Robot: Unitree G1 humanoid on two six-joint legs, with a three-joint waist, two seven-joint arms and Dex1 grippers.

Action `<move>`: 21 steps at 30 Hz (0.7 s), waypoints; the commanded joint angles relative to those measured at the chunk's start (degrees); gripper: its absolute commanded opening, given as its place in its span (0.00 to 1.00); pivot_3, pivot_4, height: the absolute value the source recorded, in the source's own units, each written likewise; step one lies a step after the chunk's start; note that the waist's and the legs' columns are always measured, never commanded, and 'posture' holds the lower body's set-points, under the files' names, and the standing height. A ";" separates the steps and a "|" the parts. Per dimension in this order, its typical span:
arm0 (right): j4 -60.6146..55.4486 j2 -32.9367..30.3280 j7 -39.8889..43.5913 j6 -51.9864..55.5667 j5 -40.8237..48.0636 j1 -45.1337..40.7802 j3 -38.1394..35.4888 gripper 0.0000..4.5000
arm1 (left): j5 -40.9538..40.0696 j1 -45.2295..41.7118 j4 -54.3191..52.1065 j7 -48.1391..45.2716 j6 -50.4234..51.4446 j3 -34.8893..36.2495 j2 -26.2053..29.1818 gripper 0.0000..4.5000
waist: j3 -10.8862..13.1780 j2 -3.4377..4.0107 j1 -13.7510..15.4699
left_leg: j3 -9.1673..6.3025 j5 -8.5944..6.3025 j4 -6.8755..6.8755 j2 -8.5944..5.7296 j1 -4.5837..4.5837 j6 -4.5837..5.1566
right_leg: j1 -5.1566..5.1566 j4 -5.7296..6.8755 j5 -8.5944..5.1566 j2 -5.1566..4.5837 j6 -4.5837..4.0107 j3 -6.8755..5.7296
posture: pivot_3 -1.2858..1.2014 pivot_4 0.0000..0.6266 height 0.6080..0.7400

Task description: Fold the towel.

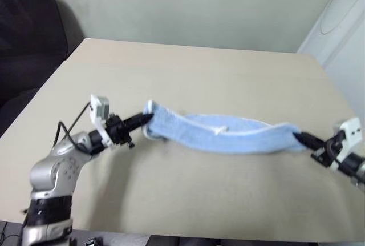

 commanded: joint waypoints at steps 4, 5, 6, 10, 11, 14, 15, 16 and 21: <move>-4.02 -1.75 3.27 0.23 1.14 5.80 -1.57 0.01 | -0.62 8.22 -4.96 -1.35 1.64 1.14 3.30 0.00 | -0.02 0.02 -0.44 | 0.00 -0.03 0.01 0.00 -0.12 0.03 | -0.16 0.02 -0.26 -0.01 -0.16 0.03 | 0.52 0.24 1.00; -3.55 -1.94 3.15 0.02 0.73 5.80 -1.51 0.01 | -0.11 8.74 -4.80 -1.09 1.32 0.94 3.49 0.00 | -0.04 0.05 -0.45 | 0.01 -0.04 0.01 -0.01 -0.12 0.04 | -0.17 0.03 -0.25 -0.02 -0.16 0.03 | 0.52 0.24 1.00; -2.87 -2.19 2.64 -0.30 -0.15 5.47 -1.26 0.01 | 0.36 8.79 -4.50 -0.53 0.90 0.80 3.33 0.00 | -0.05 0.03 -0.46 | 0.01 -0.05 0.01 -0.02 -0.13 0.05 | -0.20 0.06 -0.25 -0.02 -0.17 0.04 | 0.52 0.24 1.00; 0.30 -2.54 1.09 -2.07 -3.07 3.07 -0.12 0.01 | 1.14 5.42 -2.05 4.01 -0.02 1.23 0.60 0.00 | -0.16 -0.02 -0.42 | 0.00 -0.09 0.00 -0.01 -0.12 0.07 | -0.23 0.17 -0.05 -0.02 -0.48 0.04 | 0.52 0.24 1.00; 0.84 -2.50 0.92 -2.43 -3.66 2.59 0.15 0.01 | 1.63 4.56 -1.46 5.00 -0.11 1.21 0.07 0.00 | -0.17 -0.02 -0.37 | 0.01 -0.10 0.00 -0.02 -0.06 0.09 | -0.18 0.21 0.20 -0.03 -0.89 0.04 | 0.52 0.24 1.00; 2.85 -1.94 -0.19 -3.37 -5.53 0.44 1.66 0.01 | 3.65 0.31 2.15 8.56 -0.61 0.76 -2.00 0.00 | -0.17 -0.01 -0.25 | -0.01 -0.11 -0.05 -0.03 0.07 0.09 | -0.06 0.30 0.31 -0.03 -1.05 0.02 | 0.52 0.24 1.00; 3.11 -1.86 -0.18 -3.55 -5.94 0.11 2.24 0.01 | 3.70 -0.60 2.64 8.90 -0.47 0.63 -2.42 0.00 | -0.18 -0.02 -0.27 | -0.01 -0.11 -0.05 -0.03 0.11 0.09 | -0.06 0.39 0.31 -0.02 -1.05 0.02 | 0.52 0.24 1.00; 3.15 -1.90 -0.03 -3.66 -6.27 0.00 2.84 0.01 | 3.74 -1.24 2.76 8.84 -0.21 0.34 -2.63 0.00 | -0.18 -0.02 -0.30 | 0.00 -0.11 -0.06 -0.02 0.15 0.09 | -0.04 0.40 0.31 -0.02 -1.05 0.02 | 0.52 0.24 1.00; 1.70 -2.06 0.72 -2.97 -6.42 1.44 3.85 0.01 | 4.16 -1.20 2.33 7.81 0.94 -0.96 -1.92 0.00 | -0.18 -0.03 -0.38 | 0.03 -0.15 -0.08 -0.02 0.35 0.03 | 0.09 0.49 0.29 0.00 -1.01 0.01 | 0.52 0.24 1.00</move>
